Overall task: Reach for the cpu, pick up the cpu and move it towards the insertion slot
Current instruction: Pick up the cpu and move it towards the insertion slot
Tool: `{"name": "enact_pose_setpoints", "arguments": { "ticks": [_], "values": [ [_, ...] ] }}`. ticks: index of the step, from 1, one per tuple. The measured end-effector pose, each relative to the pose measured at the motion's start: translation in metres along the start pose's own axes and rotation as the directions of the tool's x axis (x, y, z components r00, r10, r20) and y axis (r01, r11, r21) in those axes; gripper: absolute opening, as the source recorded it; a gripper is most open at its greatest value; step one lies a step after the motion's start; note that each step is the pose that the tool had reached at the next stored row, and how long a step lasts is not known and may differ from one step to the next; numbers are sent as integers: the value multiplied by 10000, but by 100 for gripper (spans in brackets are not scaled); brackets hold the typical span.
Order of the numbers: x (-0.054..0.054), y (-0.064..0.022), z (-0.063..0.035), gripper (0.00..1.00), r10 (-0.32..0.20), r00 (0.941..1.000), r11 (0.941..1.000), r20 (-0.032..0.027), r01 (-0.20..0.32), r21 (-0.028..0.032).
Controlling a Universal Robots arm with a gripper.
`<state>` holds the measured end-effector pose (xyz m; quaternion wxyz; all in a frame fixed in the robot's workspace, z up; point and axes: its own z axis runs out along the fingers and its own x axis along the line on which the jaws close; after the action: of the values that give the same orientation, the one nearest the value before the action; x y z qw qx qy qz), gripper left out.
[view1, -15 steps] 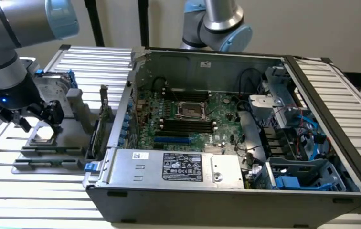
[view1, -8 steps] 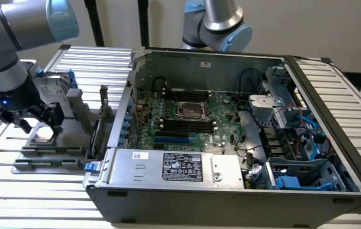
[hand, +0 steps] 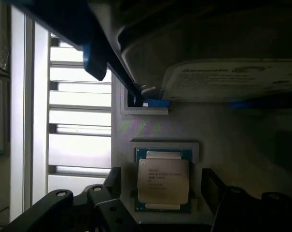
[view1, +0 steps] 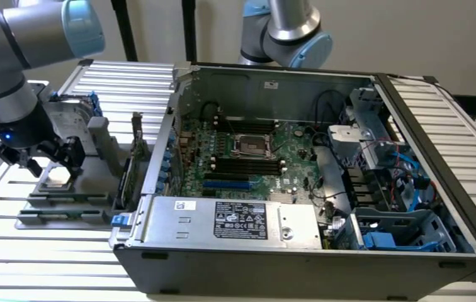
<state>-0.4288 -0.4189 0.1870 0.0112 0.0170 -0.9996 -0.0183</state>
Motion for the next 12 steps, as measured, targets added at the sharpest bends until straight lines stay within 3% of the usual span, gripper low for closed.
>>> {"name": "enact_pose_setpoints", "arguments": {
  "ticks": [12],
  "values": [
    [-6,-5,17,76,-3,10000,10000,1,3,0]
  ]
}}
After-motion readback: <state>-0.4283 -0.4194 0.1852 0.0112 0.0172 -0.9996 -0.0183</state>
